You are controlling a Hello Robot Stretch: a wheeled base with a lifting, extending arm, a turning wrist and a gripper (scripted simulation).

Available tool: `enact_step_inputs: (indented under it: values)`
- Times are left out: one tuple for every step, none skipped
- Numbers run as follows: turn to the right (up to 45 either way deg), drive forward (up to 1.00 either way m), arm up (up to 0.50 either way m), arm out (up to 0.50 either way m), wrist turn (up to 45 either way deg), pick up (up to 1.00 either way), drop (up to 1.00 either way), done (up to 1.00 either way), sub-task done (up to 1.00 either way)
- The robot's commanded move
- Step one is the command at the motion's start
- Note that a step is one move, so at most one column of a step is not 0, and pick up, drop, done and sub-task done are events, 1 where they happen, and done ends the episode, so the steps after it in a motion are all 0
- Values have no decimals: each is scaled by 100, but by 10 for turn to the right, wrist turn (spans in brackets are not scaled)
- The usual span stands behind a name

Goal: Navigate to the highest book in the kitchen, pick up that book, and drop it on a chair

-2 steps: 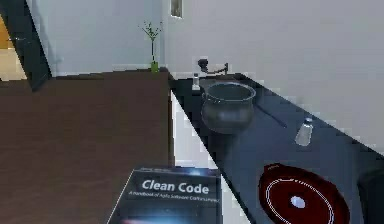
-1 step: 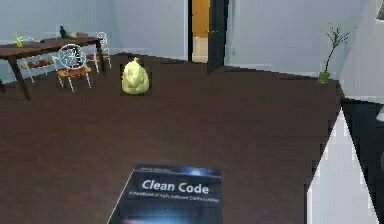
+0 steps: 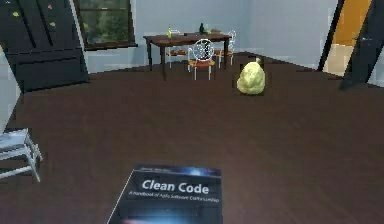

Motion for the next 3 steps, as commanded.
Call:
enact_step_inputs:
  values:
    - [0, 20, 0, 0, 0, 0, 0, 0, 0]
    - [300, 0, 0, 0, 0, 0, 0, 0, 0]
    - [0, 100, 0, 0, 0, 0, 0, 0, 0]
